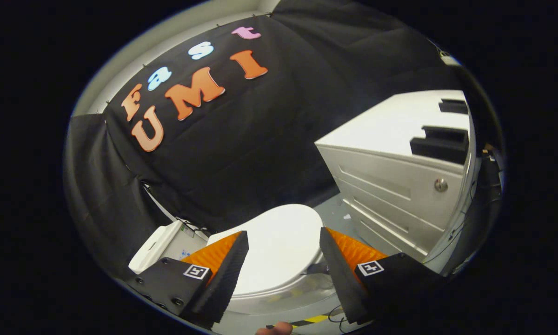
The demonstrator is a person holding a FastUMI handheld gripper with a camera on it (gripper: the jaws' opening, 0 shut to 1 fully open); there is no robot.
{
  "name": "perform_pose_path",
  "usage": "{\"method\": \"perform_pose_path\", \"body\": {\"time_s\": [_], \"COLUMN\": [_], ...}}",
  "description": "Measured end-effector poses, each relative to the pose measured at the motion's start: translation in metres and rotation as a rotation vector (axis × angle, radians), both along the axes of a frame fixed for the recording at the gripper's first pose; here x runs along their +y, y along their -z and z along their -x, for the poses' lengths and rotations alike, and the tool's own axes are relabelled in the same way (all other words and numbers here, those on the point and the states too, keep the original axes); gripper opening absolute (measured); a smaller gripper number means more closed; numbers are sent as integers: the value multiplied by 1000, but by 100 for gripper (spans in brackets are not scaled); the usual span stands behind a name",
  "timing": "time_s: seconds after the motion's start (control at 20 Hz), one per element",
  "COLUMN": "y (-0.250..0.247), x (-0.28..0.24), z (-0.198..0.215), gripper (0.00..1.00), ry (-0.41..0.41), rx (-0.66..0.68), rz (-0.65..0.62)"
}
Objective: Open the toilet lid.
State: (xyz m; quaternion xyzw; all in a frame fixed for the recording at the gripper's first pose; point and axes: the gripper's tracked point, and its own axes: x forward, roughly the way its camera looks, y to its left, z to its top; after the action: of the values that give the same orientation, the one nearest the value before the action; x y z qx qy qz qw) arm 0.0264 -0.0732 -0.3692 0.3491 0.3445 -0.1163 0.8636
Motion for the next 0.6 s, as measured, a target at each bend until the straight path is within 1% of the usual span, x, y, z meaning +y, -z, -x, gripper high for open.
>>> {"method": "perform_pose_path", "body": {"time_s": [0.1, 0.3, 0.4, 0.45, 0.5, 0.6], "y": [30, 69, 87, 102, 114, 128], "x": [-7, -4, -3, -1, 3, 7], "z": [10, 11, 17, 21, 26, 27], "gripper": [100, 99, 99, 98, 98, 98], "ry": [52, 122, 177, 197, 202, 198], "rx": [54, 48, 45, 69, 93, 94], "rz": [-48, -168, -239, -262, -280, -315]}}
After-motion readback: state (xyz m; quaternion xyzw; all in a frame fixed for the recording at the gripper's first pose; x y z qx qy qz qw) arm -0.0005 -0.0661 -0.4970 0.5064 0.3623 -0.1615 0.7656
